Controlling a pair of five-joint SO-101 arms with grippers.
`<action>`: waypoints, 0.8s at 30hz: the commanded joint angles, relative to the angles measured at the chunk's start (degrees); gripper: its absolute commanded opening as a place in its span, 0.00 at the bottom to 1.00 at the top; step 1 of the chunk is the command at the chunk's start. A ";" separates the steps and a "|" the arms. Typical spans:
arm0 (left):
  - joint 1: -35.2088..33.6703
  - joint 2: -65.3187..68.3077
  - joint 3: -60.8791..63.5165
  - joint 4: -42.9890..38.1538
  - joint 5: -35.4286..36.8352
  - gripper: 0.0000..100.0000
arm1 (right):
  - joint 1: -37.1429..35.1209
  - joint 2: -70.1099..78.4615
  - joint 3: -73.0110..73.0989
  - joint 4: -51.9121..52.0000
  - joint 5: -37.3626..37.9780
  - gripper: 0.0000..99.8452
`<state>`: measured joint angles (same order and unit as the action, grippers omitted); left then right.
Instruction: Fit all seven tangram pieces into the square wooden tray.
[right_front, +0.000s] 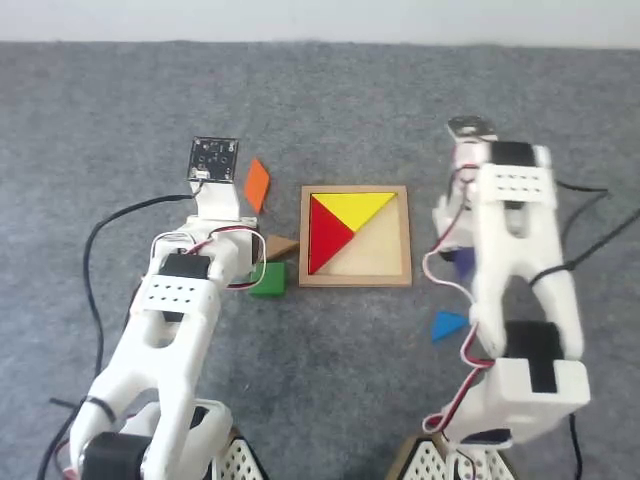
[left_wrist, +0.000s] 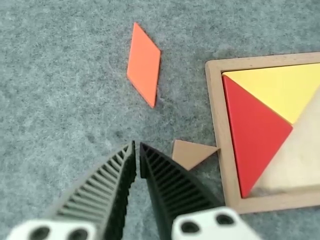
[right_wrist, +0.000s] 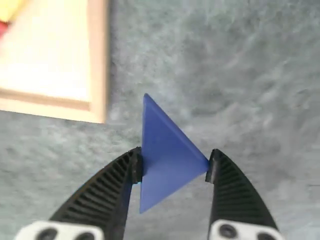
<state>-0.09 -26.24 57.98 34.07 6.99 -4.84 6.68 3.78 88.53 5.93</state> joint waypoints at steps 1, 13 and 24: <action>-0.09 -2.64 -0.75 0.62 -0.26 0.01 | -7.78 -0.48 -3.25 0.84 -8.97 0.16; -0.09 -2.64 -0.84 1.49 0.18 0.01 | -17.71 0.22 -1.85 -6.90 -45.19 0.16; -0.09 -2.64 -2.59 4.57 2.37 0.01 | -19.91 8.66 0.35 -15.60 -50.99 0.16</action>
<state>0.00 -26.24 57.98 38.29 8.75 -24.70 15.74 6.07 73.49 -44.26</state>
